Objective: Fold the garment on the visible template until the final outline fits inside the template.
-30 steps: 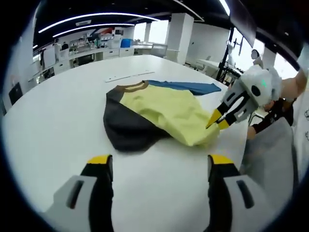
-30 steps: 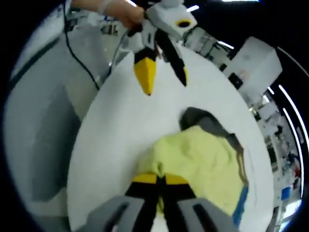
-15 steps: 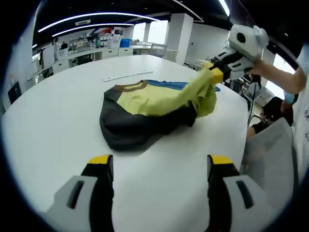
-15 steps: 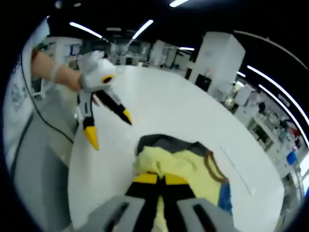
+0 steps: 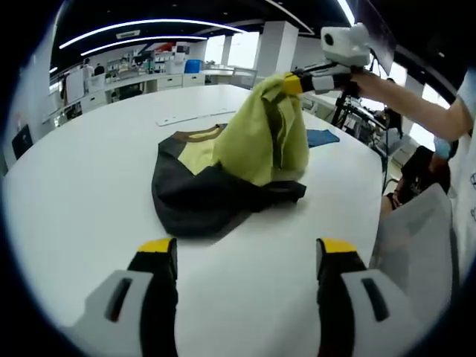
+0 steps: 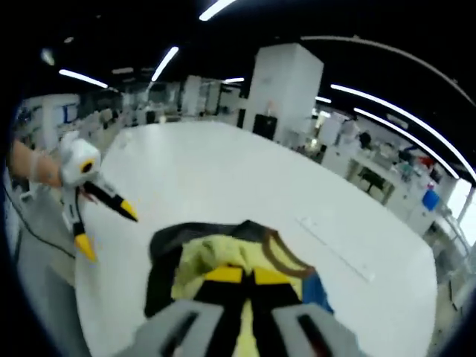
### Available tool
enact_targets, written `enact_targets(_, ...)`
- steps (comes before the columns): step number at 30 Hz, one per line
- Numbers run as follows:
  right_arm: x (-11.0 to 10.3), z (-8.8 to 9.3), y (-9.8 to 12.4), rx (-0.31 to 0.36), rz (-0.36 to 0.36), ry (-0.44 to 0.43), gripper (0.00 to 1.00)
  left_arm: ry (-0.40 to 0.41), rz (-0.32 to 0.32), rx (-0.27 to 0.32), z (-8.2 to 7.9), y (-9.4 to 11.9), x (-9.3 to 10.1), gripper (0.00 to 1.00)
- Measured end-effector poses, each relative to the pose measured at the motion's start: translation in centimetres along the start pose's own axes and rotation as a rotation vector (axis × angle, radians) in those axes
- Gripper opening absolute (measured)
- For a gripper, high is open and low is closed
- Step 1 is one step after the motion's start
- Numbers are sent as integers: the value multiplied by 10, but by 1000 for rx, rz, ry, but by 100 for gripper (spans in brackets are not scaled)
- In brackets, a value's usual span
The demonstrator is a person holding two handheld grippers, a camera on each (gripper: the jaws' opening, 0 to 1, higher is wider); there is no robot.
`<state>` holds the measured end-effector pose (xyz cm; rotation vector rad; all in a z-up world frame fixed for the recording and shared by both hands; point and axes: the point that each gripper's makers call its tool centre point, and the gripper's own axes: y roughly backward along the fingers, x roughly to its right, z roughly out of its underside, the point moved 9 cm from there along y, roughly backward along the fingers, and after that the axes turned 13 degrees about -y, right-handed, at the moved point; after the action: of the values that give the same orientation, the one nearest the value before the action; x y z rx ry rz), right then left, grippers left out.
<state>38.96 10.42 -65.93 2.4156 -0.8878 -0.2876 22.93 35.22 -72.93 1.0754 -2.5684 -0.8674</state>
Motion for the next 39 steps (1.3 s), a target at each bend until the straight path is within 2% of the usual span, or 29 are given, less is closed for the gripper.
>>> enact_targets(3, 12, 6, -14, -26, 46, -3, 0, 3, 3, 0, -1, -3, 3, 73)
enact_targets(8, 30, 10, -39, -55, 77, -16, 0, 5, 9, 0, -4, -6, 7, 72)
enact_targets(15, 45, 33, -64, -151, 111, -14, 0, 13, 15, 11, -6, -11, 10, 72)
enact_targets(24, 51, 56, -72, -210, 120, -33, 0, 36, 23, 24, -9, -17, 17, 70)
enact_targets(35, 48, 61, -65, -216, 105, -55, 0, 43, 33, 35, -15, -22, 22, 70)
enact_targets(39, 43, 60, -57, -194, 89, -64, 9, 45, 42, 37, -16, -24, 25, 70)
